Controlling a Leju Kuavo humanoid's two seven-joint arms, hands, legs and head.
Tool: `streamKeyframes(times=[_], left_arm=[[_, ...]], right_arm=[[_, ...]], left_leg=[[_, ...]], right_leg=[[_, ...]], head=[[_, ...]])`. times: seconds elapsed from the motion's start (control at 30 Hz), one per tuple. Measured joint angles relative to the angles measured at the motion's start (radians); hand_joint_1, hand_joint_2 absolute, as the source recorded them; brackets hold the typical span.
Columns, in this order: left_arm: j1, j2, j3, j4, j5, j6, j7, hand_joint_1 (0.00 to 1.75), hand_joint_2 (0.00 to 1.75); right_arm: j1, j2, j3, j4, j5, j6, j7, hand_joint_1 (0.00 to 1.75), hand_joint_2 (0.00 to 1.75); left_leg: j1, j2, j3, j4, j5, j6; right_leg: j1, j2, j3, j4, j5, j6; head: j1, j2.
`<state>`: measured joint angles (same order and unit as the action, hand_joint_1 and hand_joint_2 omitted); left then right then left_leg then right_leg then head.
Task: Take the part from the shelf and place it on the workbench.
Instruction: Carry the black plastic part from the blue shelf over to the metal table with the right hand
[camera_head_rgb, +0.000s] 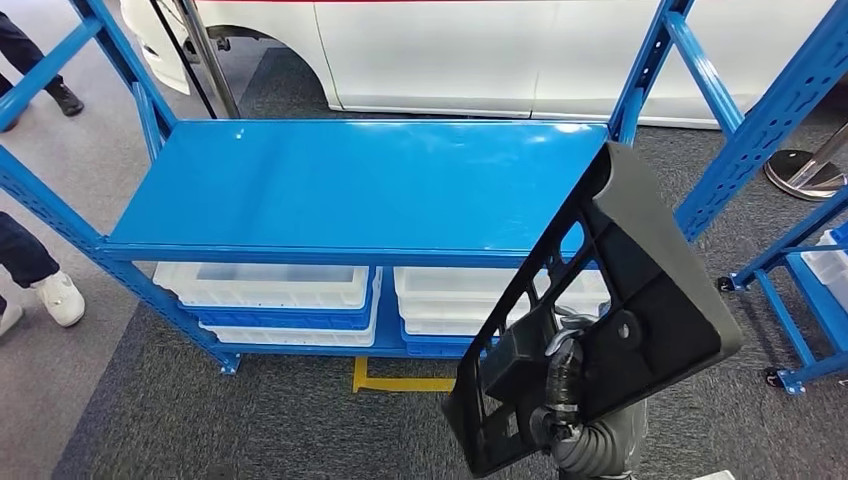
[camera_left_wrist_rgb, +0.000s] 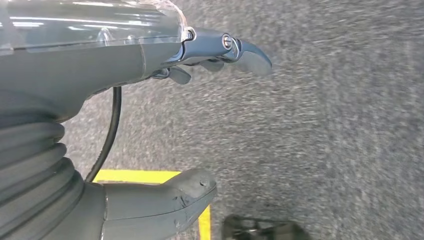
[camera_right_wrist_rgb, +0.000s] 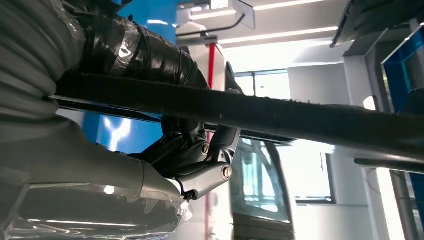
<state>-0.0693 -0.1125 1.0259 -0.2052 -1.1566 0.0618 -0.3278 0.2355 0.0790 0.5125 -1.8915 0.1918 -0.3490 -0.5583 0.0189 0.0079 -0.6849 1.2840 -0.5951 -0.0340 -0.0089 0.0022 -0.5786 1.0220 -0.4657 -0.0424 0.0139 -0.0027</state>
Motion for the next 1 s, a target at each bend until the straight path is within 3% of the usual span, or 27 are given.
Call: streamKeyframes(times=[0.03,0.1,0.17,0.23,0.3,0.33,0.37,0.47,0.5,0.53,0.57,0.63,0.67,0.7,0.77,0.8,0.87,0.93,1.0], left_arm=[[0.001,0.000,0.003,0.000,0.004,0.002,0.002,0.00,1.75],[0.002,0.000,0.009,0.000,0.008,0.005,0.009,0.00,1.75],[0.003,0.000,0.018,0.000,0.013,0.007,0.020,0.00,1.75],[0.005,0.000,0.025,0.000,0.018,0.009,0.032,0.00,1.75],[0.008,-0.004,0.031,0.000,0.022,0.010,0.044,0.00,1.75],[0.009,-0.006,0.035,0.000,0.022,0.010,0.049,0.00,1.75],[0.010,-0.008,0.040,0.000,0.023,0.010,0.053,0.00,1.75],[0.012,-0.008,0.049,0.000,0.022,0.011,0.058,0.00,1.75],[0.013,-0.008,0.050,0.000,0.022,0.011,0.058,0.00,1.75],[0.013,-0.008,0.051,0.000,0.021,0.010,0.057,0.00,1.75],[0.012,-0.008,0.052,0.000,0.021,0.010,0.056,0.00,1.75],[0.011,-0.009,0.053,0.000,0.020,0.009,0.053,0.00,1.75],[0.010,-0.010,0.053,0.000,0.019,0.008,0.051,0.00,1.75],[0.010,-0.010,0.053,0.000,0.019,0.008,0.049,0.00,1.75],[0.006,-0.010,0.054,0.000,0.019,0.008,0.044,0.00,1.75],[0.004,-0.011,0.054,0.000,0.018,0.008,0.042,0.00,1.75],[0.002,-0.012,0.054,0.000,0.017,0.008,0.040,0.00,1.75],[0.005,-0.011,0.054,0.000,0.015,0.008,0.039,0.00,1.75],[0.010,-0.010,0.055,0.000,0.014,0.008,0.039,0.00,1.75]], right_arm=[[0.016,-0.001,-0.005,0.001,-0.017,0.005,-0.005,1.75,1.75],[0.045,-0.004,-0.015,0.006,-0.048,0.010,-0.018,1.75,1.75],[0.072,-0.005,-0.027,0.010,-0.070,0.011,-0.029,1.75,1.75],[0.094,-0.005,-0.037,0.014,-0.084,0.012,-0.035,1.75,1.75],[0.113,-0.006,-0.045,0.019,-0.091,0.016,-0.040,1.75,1.75],[0.123,-0.006,-0.051,0.022,-0.092,0.019,-0.043,1.75,1.75],[0.134,-0.006,-0.057,0.026,-0.093,0.024,-0.046,1.75,1.75],[0.153,-0.006,-0.071,0.038,-0.090,0.036,-0.051,1.75,1.75],[0.155,-0.006,-0.073,0.041,-0.087,0.040,-0.051,1.75,1.75],[0.158,-0.006,-0.075,0.044,-0.084,0.042,-0.052,1.75,1.75],[0.160,-0.006,-0.077,0.046,-0.082,0.043,-0.052,1.75,1.75],[0.164,-0.006,-0.080,0.048,-0.080,0.043,-0.052,1.75,1.75],[0.164,-0.006,-0.082,0.049,-0.079,0.043,-0.052,1.75,1.75],[0.164,-0.006,-0.083,0.049,-0.078,0.043,-0.051,1.75,1.75],[0.167,-0.005,-0.086,0.049,-0.074,0.043,-0.050,1.75,1.75],[0.169,-0.005,-0.088,0.049,-0.072,0.043,-0.049,1.75,1.75],[0.170,-0.002,-0.090,0.049,-0.069,0.043,-0.047,1.75,1.75],[0.170,0.001,-0.091,0.049,-0.068,0.043,-0.045,1.75,1.75],[0.170,0.002,-0.091,0.049,-0.068,0.043,-0.044,1.75,1.75]], left_leg=[[0.000,-0.001,0.017,-0.001,0.018,0.001],[0.000,-0.018,0.101,-0.103,0.067,0.007],[-0.001,-0.048,0.192,-0.237,0.072,0.017],[-0.003,-0.056,0.221,-0.293,0.057,0.025],[-0.001,-0.036,0.217,-0.302,0.064,0.036],[0.001,-0.025,0.216,-0.305,0.070,0.043],[0.003,-0.014,0.214,-0.308,0.075,0.049],[0.001,0.022,0.202,-0.307,0.082,0.058],[0.000,0.035,0.199,-0.305,0.083,0.059],[0.000,0.047,0.196,-0.303,0.083,0.058],[0.000,0.059,0.194,-0.300,0.083,0.056],[-0.002,0.080,0.195,-0.292,0.079,0.049],[-0.004,0.088,0.195,-0.289,0.076,0.044],[-0.007,0.097,0.196,-0.286,0.074,0.038],[-0.008,0.115,0.198,-0.286,0.073,0.028],[-0.006,0.113,0.199,-0.283,0.069,0.022],[-0.002,0.072,0.181,-0.240,0.034,0.014],[-0.001,0.018,0.126,-0.121,-0.032,0.012],[-0.001,0.001,0.071,-0.010,-0.065,0.013]], right_leg=[[0.000,0.005,-0.013,0.003,0.008,0.002],[0.000,0.018,-0.034,0.009,0.021,0.008],[0.002,0.033,-0.050,0.016,0.034,0.017],[0.003,0.049,-0.059,0.018,0.049,0.029],[0.003,0.057,-0.065,0.020,0.055,0.041],[0.003,0.050,-0.071,0.033,0.044,0.046],[0.002,0.038,-0.084,0.064,0.019,0.051],[-0.003,0.011,-0.143,0.232,-0.085,0.061],[-0.005,0.008,-0.151,0.266,-0.098,0.064],[-0.007,0.004,-0.139,0.264,-0.092,0.065],[-0.009,-0.003,-0.108,0.228,-0.072,0.066],[-0.007,-0.042,-0.026,0.103,-0.032,0.062],[-0.004,-0.059,0.000,0.056,-0.024,0.055],[0.000,-0.069,0.011,0.031,-0.023,0.049],[0.005,-0.055,0.005,0.025,-0.024,0.033],[0.004,-0.045,0.003,0.022,-0.022,0.026],[0.000,-0.026,0.000,0.016,-0.015,0.012],[0.000,-0.006,-0.003,0.014,-0.011,0.004],[0.002,0.020,-0.006,0.016,-0.009,0.001]], head=[[0.000,0.000],[0.000,0.000],[0.000,0.000],[0.000,0.000],[0.000,0.000],[0.000,0.000],[0.000,0.000],[0.001,0.000],[0.001,0.000],[0.001,0.000],[0.001,0.000],[0.001,0.000],[0.000,0.000],[0.000,0.000],[0.000,0.000],[0.000,0.000],[0.000,0.000],[0.000,0.000],[0.000,0.000]])
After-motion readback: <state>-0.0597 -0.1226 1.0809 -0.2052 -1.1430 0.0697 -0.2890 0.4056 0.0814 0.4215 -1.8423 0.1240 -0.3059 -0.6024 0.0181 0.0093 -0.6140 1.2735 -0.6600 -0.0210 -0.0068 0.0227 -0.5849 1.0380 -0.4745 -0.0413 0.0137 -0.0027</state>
